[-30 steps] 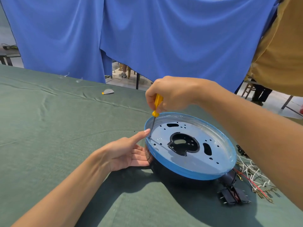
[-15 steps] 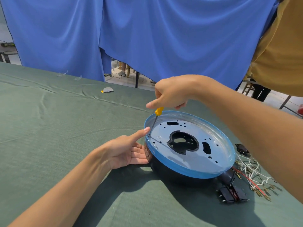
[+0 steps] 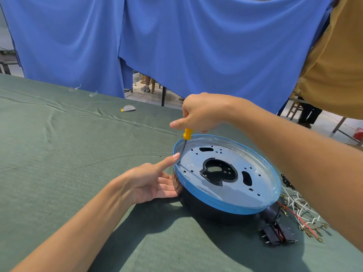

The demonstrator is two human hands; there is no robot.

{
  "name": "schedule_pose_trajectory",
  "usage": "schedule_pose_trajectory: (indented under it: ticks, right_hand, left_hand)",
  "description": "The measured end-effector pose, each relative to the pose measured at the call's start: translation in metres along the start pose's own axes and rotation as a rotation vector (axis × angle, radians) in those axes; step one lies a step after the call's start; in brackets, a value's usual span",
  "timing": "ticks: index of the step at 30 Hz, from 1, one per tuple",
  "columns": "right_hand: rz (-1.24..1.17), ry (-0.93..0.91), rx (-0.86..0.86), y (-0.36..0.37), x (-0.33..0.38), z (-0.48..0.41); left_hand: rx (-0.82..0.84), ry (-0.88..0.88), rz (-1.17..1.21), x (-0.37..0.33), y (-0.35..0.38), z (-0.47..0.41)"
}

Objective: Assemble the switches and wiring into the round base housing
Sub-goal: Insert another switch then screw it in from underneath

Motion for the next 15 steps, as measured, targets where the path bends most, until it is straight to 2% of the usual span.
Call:
schedule_pose_trajectory:
  ticks: [2, 8, 15]
  right_hand:
    - [0.017, -0.003, 0.057, -0.001, -0.0016, 0.0027]
    - [-0.043, -0.132, 0.072, 0.0002, 0.0055, 0.0093]
    - [-0.044, 0.022, 0.112, 0.0052, 0.0003, 0.0022]
  left_hand:
    - [0.004, -0.004, 0.003, 0.0003, 0.0002, 0.0003]
    - [0.003, 0.0, 0.001, 0.0002, 0.002, 0.0021]
    - [-0.001, -0.004, -0.003, 0.0005, 0.0019, 0.0023]
Point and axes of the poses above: each hand's wrist, its own z-axis away from the middle knuckle, its own y-axis out of the palm, x = y × z, the point moved 6 cm from there along -z, towards the middle knuckle, and after that the axes turned 11 degrees about -z, right-handed, at the moved point
